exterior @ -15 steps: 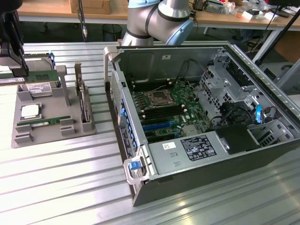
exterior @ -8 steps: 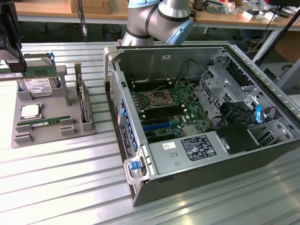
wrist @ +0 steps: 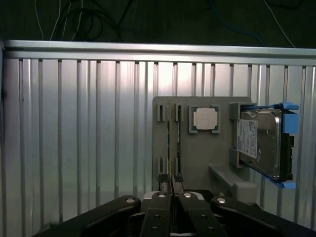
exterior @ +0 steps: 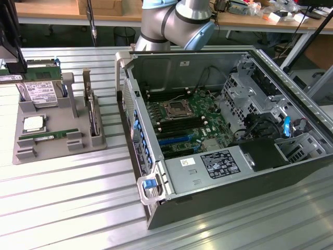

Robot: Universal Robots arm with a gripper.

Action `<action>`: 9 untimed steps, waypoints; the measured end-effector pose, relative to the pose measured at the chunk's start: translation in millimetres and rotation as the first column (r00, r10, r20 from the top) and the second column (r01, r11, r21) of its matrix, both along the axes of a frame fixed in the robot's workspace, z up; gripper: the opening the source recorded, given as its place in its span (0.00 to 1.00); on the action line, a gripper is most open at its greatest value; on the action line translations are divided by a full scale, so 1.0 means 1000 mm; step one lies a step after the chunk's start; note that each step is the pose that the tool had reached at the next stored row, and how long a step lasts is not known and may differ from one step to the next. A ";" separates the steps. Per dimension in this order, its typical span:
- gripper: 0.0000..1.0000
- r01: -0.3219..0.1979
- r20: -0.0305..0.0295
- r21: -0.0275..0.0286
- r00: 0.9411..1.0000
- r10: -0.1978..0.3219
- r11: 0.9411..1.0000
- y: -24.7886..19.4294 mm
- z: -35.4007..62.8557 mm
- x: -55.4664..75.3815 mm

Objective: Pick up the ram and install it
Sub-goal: 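Pick up the ram and move it above insertion slot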

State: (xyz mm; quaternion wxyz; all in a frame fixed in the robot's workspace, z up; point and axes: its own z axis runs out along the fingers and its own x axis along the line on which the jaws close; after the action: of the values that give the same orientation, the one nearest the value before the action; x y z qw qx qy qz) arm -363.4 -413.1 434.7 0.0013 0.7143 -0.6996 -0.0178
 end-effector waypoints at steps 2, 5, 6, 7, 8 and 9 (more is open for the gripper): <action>0.12 0.000 0.000 0.000 1.000 0.000 1.000 0.0000 0.0007 0.000; 0.12 0.000 0.000 0.000 1.000 0.000 1.000 0.0000 0.0008 0.000; 0.12 0.000 0.000 0.000 1.000 0.000 1.000 0.0000 0.0009 0.000; 0.12 0.000 0.000 0.000 1.000 0.000 1.000 0.0000 0.0009 0.001; 0.12 0.000 0.000 0.000 1.000 0.000 1.000 0.0000 0.0008 0.002; 0.12 0.000 0.000 0.000 1.000 0.000 1.000 0.0000 0.0008 0.003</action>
State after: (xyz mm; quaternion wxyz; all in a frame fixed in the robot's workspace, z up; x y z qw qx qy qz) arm -360.7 -413.1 435.6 0.0013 0.7144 -0.6996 -0.0178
